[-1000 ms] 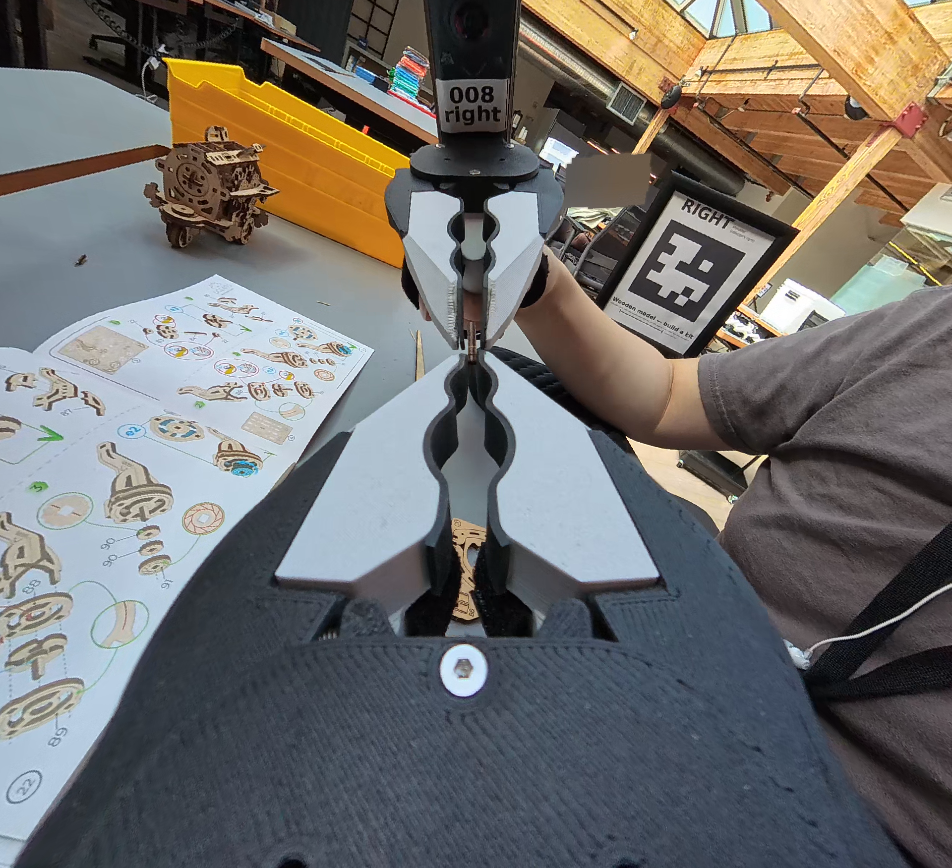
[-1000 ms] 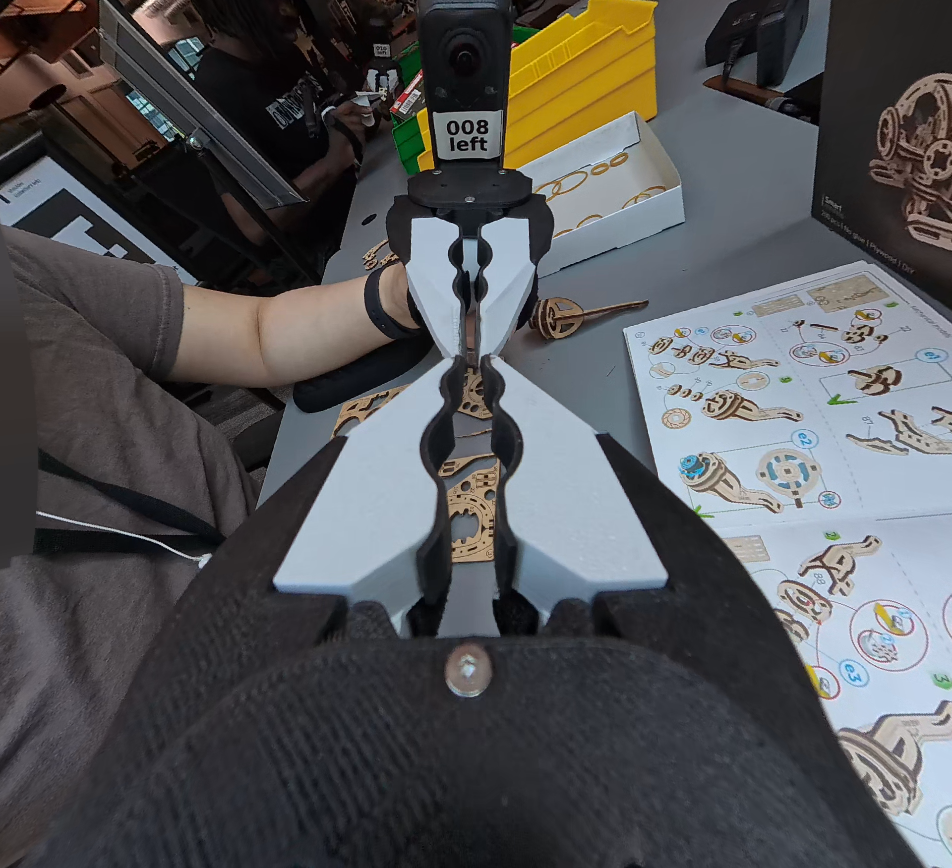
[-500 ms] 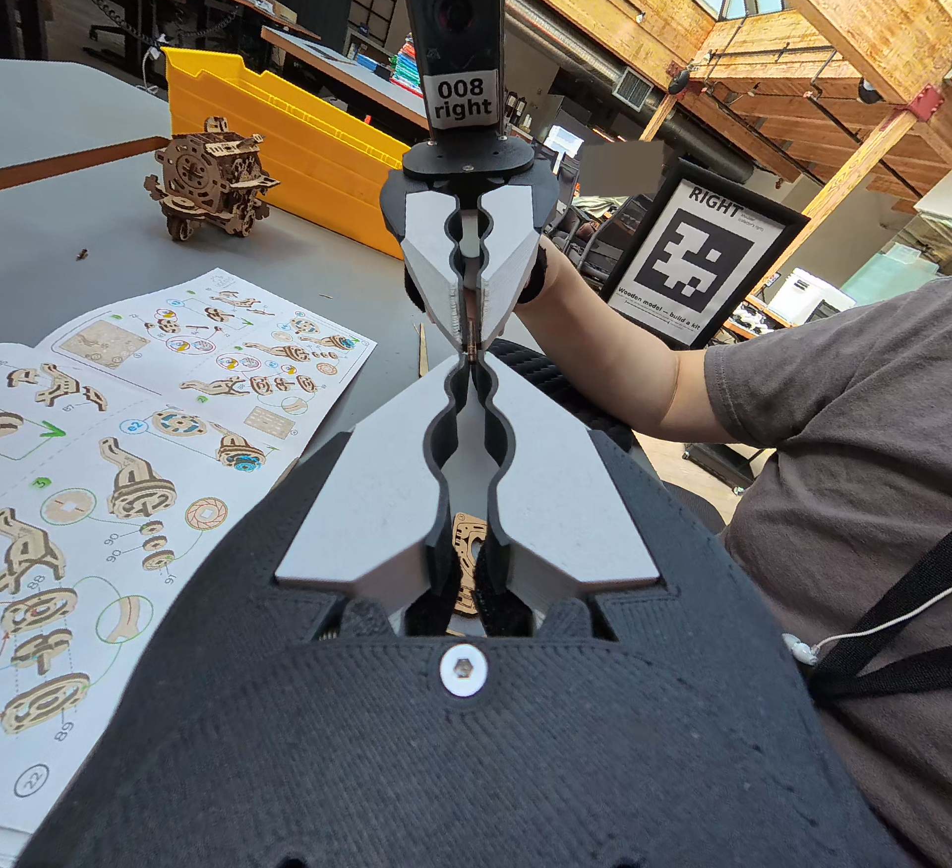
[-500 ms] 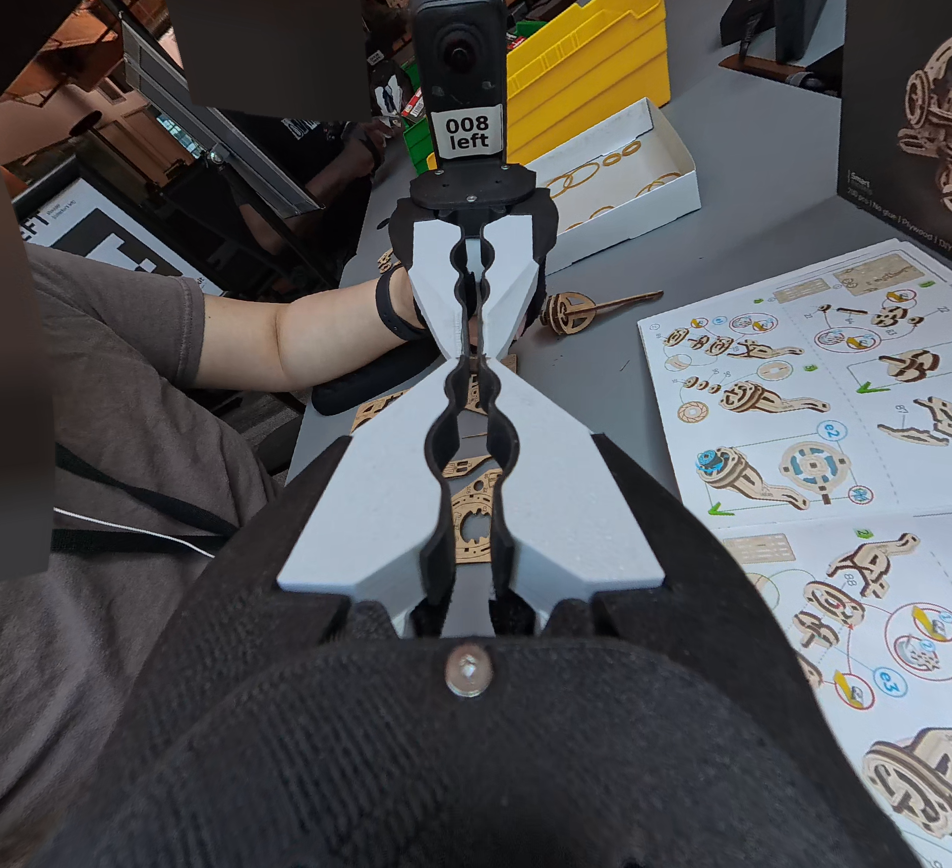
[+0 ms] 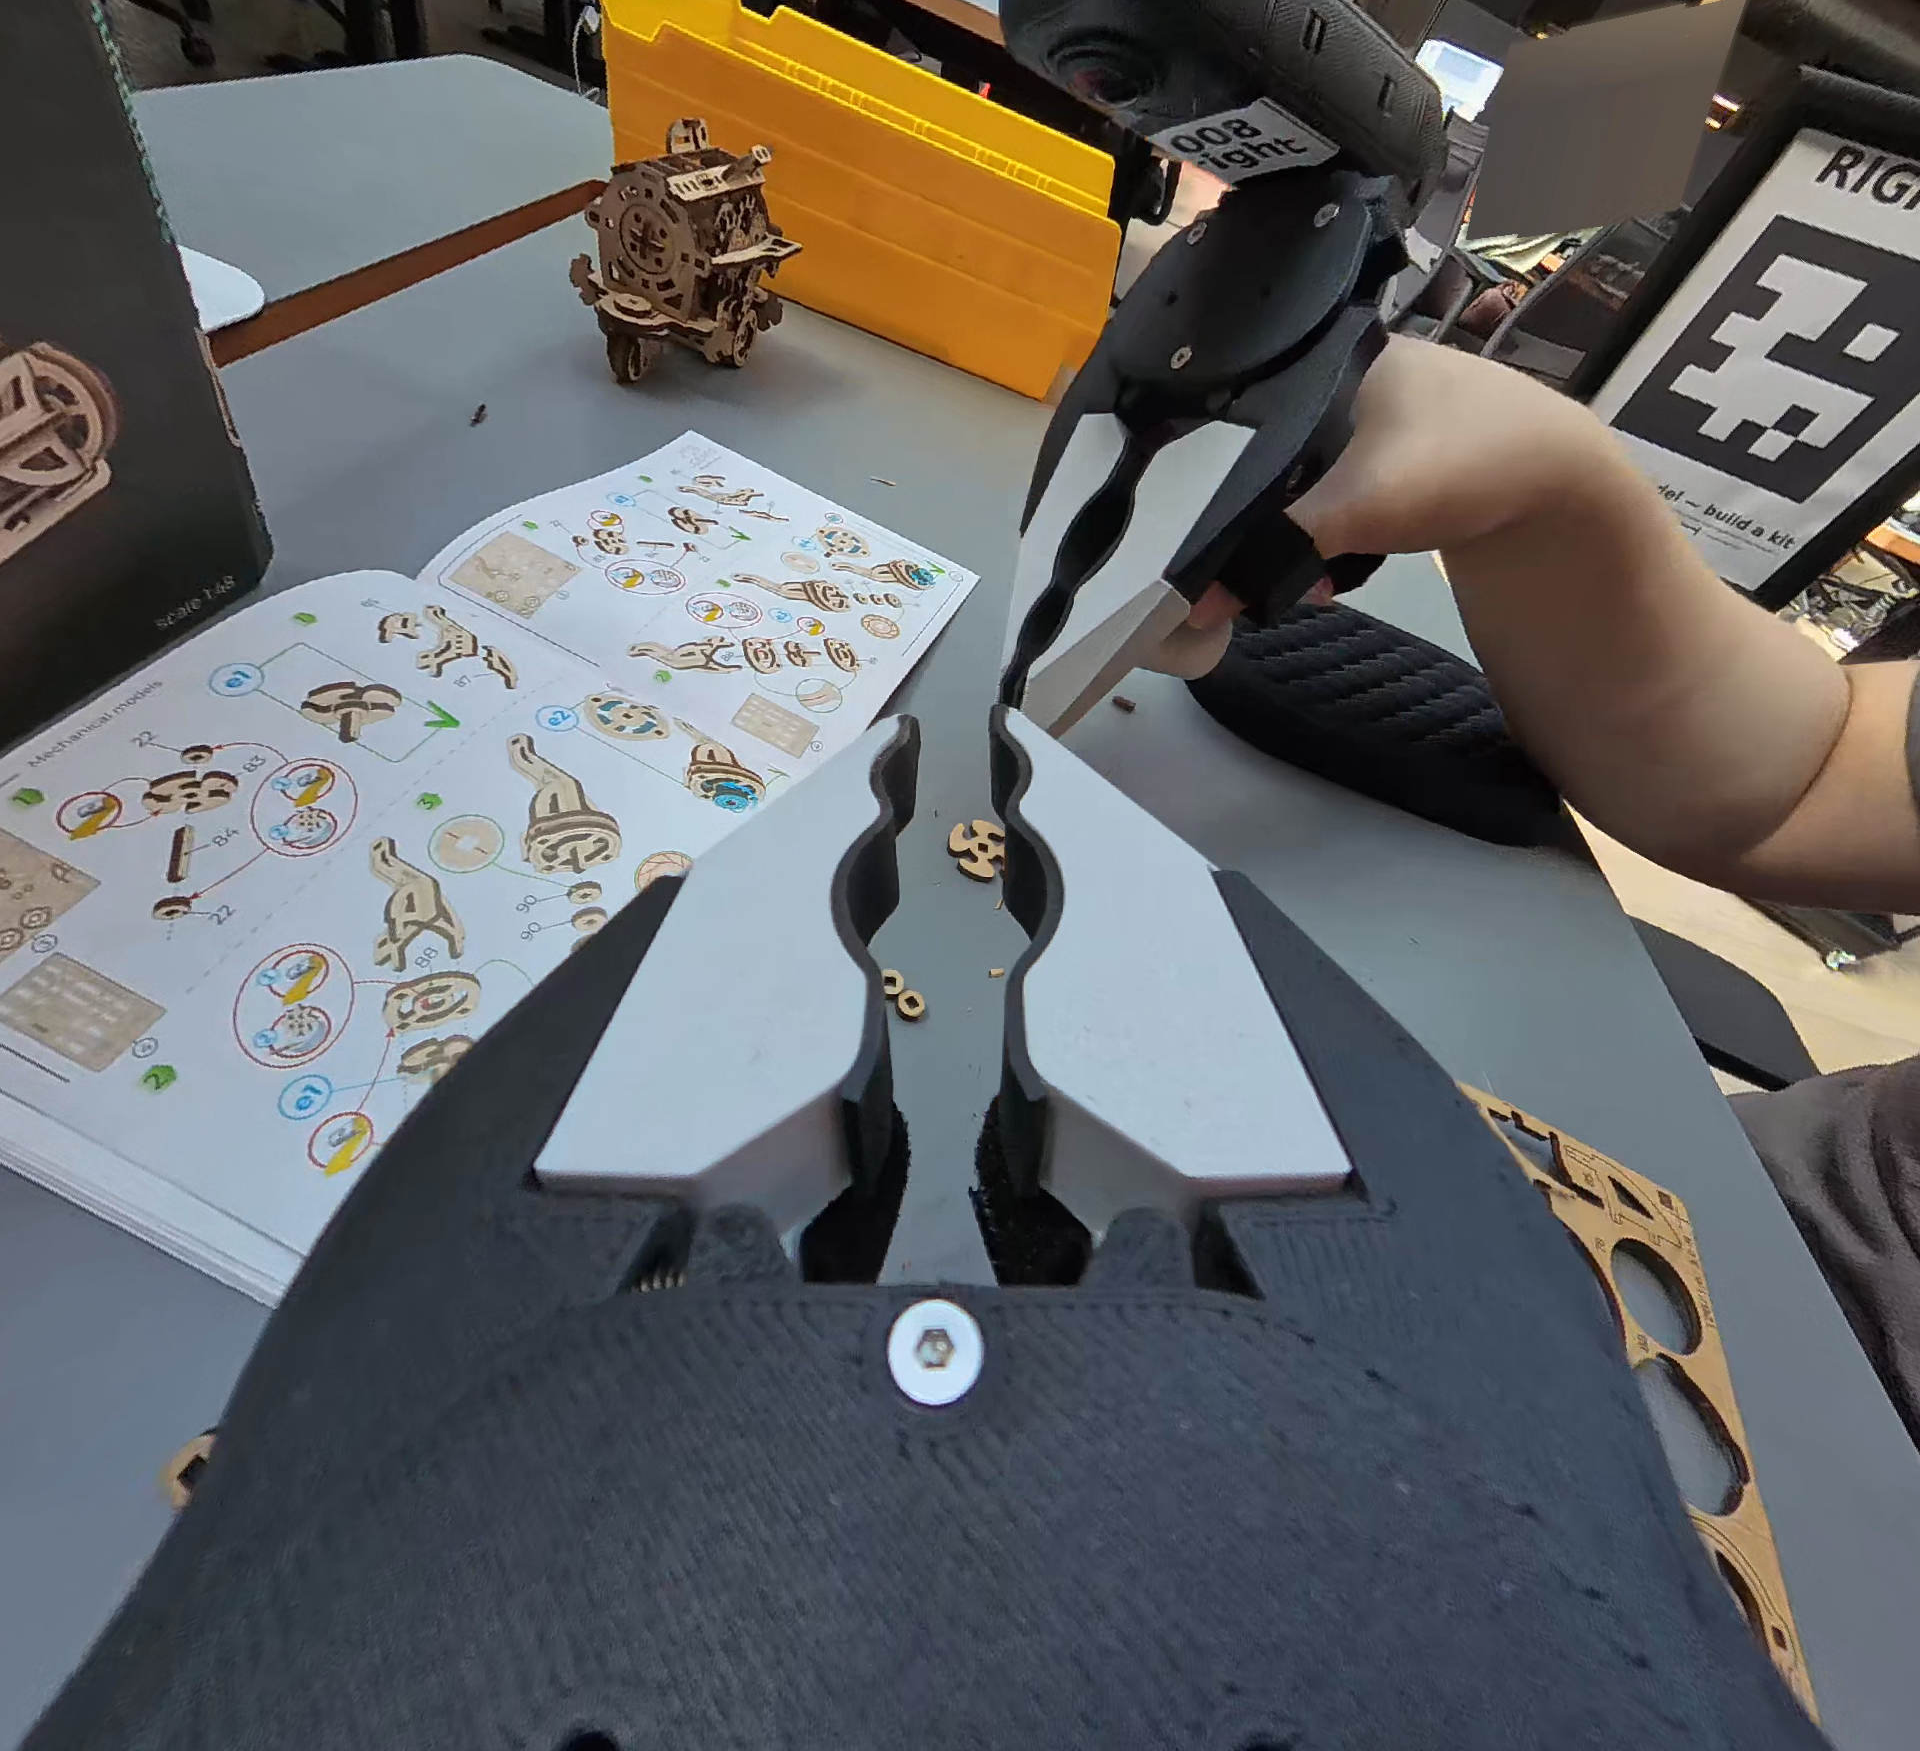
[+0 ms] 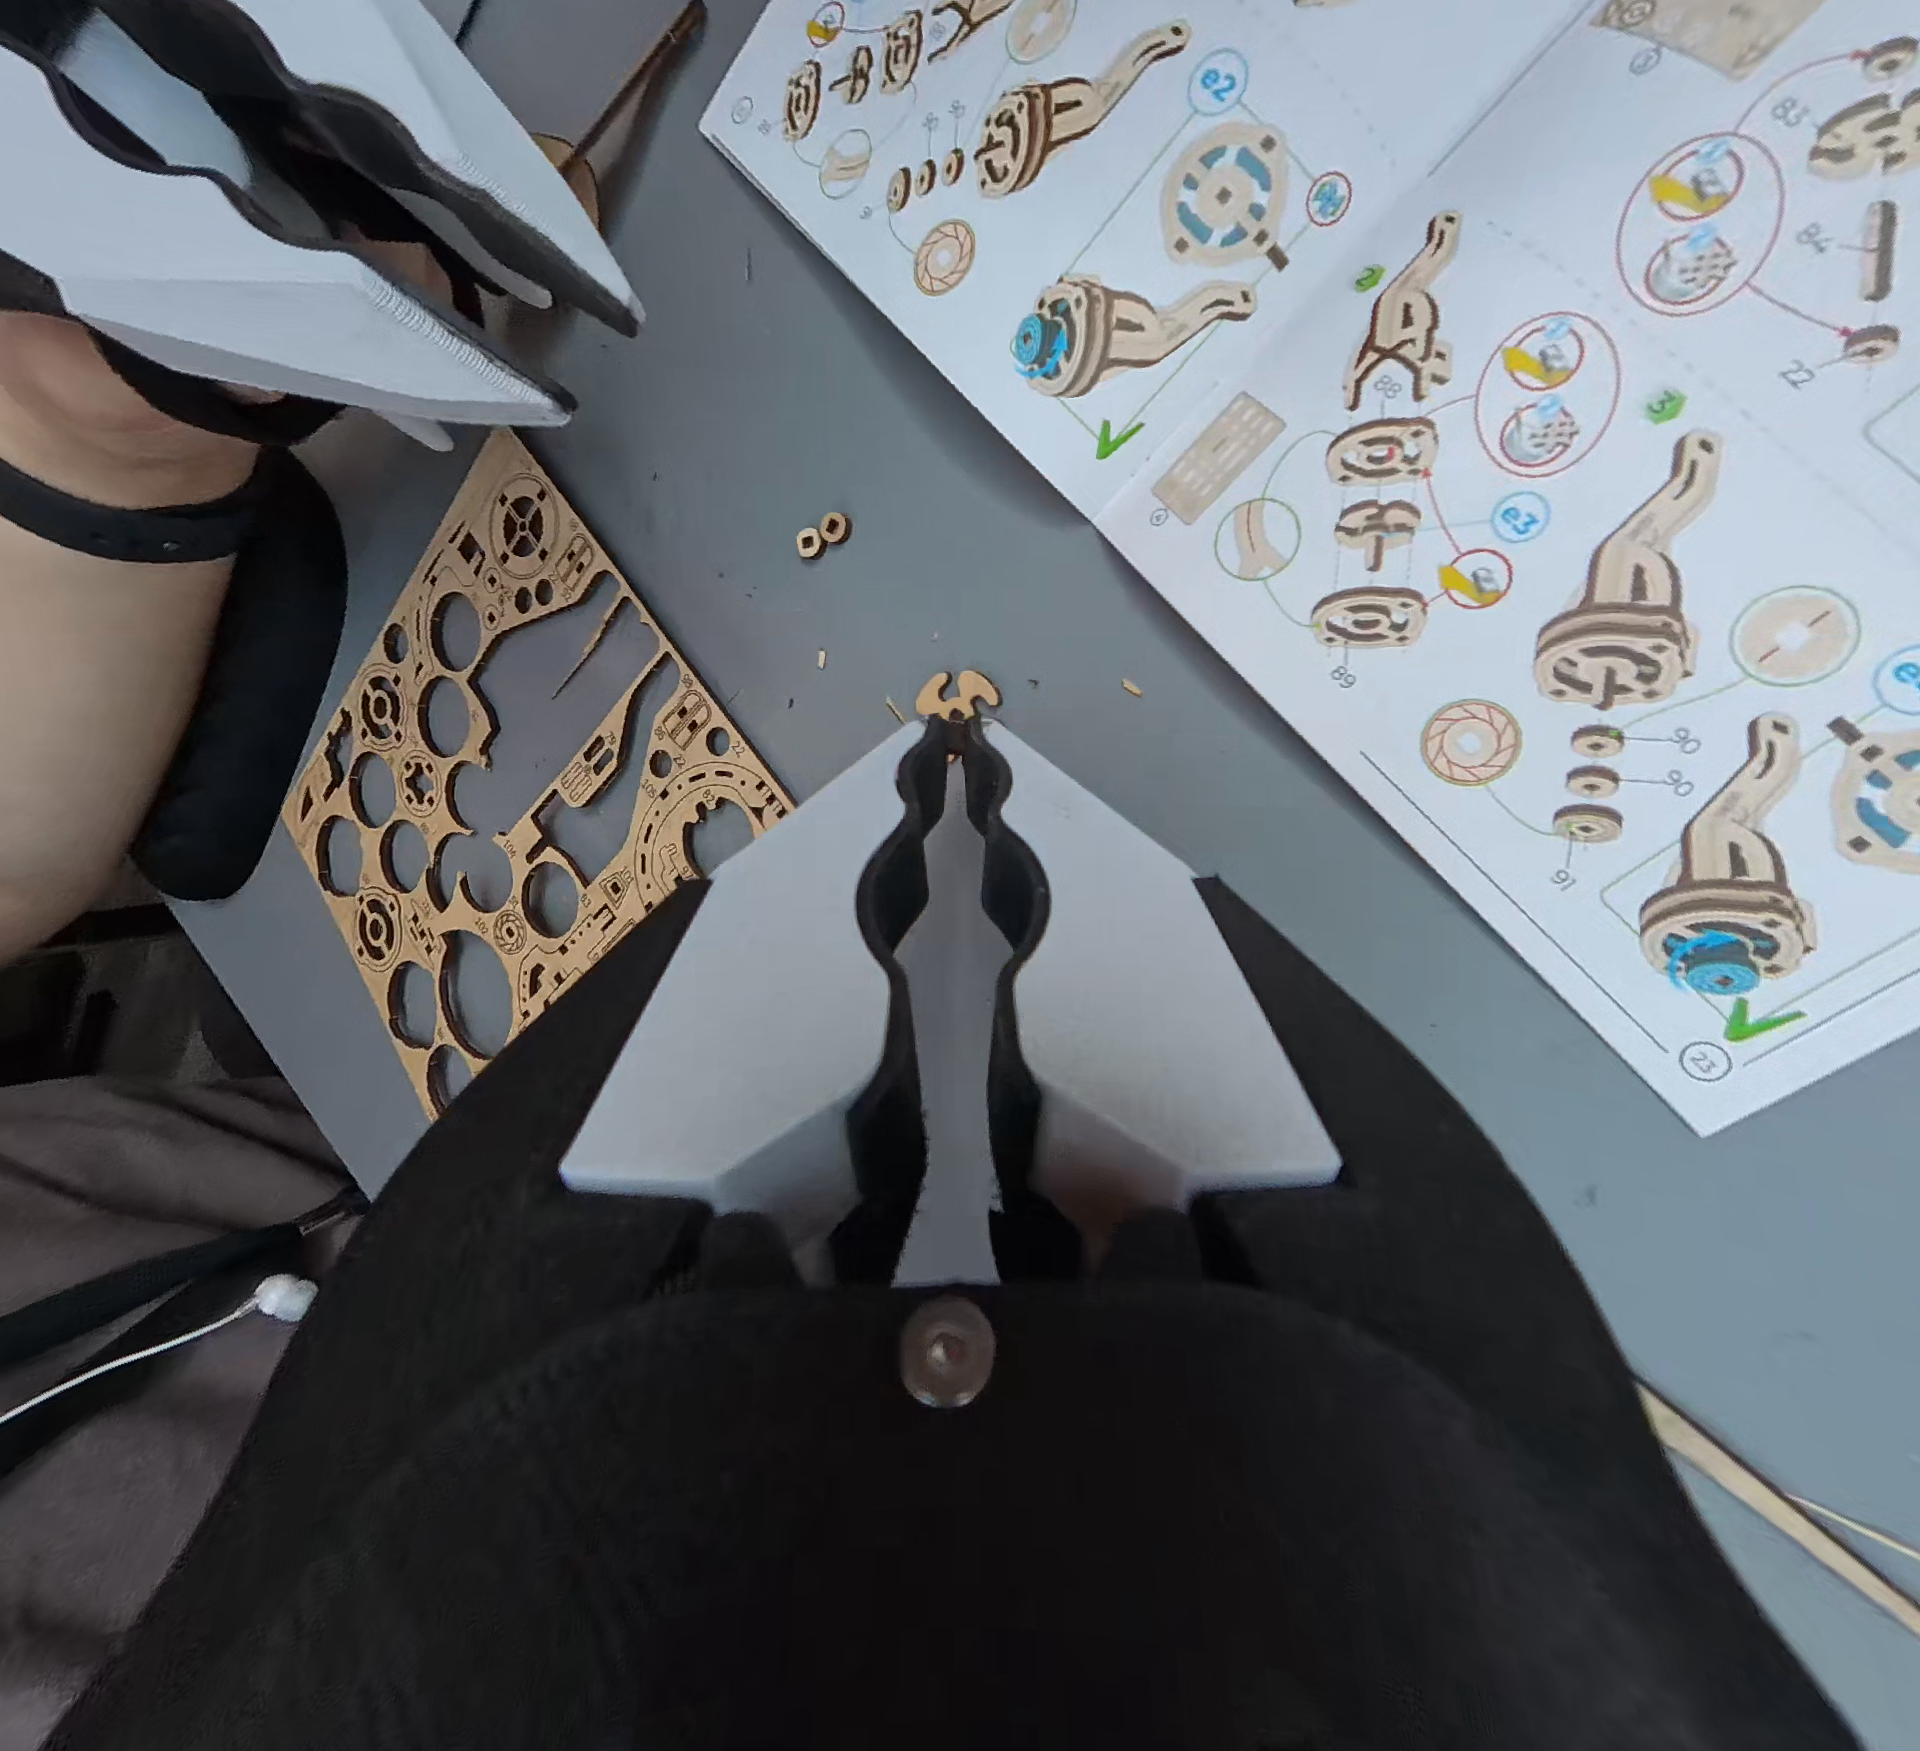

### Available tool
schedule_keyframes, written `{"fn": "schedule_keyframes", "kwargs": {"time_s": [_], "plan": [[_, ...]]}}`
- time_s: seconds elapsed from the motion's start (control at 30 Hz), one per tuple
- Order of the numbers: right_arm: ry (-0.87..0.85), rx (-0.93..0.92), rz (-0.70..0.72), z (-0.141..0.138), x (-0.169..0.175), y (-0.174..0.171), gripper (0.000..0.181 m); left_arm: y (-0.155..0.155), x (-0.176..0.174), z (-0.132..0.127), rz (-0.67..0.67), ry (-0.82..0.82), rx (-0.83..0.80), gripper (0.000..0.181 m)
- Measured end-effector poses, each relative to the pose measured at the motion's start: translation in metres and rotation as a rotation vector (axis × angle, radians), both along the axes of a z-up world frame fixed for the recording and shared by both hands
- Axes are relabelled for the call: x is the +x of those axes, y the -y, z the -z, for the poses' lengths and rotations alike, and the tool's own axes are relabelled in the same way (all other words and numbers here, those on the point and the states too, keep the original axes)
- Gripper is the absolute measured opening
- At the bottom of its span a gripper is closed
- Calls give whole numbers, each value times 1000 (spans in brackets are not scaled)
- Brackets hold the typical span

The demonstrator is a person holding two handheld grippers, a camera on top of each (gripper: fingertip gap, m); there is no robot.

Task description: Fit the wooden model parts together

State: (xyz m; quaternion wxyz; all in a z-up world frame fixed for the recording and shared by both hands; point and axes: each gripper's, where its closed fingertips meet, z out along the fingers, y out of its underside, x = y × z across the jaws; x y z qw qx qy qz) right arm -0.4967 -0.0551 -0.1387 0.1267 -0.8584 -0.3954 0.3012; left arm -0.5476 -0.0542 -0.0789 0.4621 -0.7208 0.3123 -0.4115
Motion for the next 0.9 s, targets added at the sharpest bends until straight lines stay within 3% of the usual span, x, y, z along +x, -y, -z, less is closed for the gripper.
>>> {"fn": "schedule_keyframes", "kwargs": {"time_s": [0.23, 0.9], "plan": [[113, -14, 82, 10, -4, 9, 1, 3, 7, 17, 19, -113, 15, 8], [234, 10, 77, 21, -6, 8, 2, 1, 2, 0, 0, -32, 22, 6]]}}
